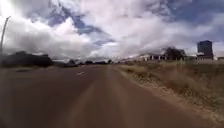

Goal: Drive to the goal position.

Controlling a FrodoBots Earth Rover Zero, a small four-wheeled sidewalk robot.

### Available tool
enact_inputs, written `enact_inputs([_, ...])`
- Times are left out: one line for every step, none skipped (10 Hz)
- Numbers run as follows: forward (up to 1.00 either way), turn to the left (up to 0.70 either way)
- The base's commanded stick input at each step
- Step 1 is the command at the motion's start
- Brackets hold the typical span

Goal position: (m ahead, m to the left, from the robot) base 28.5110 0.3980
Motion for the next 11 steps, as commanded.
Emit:
enact_inputs([0.7, 0.0])
enact_inputs([0.7, 0.0])
enact_inputs([0.7, 0.0])
enact_inputs([0.7, 0.0])
enact_inputs([0.7, 0.0])
enact_inputs([0.7, 0.0])
enact_inputs([0.7, 0.0])
enact_inputs([0.7, 0.0])
enact_inputs([0.7, 0.0])
enact_inputs([0.7, 0.0])
enact_inputs([0.7, 0.0])
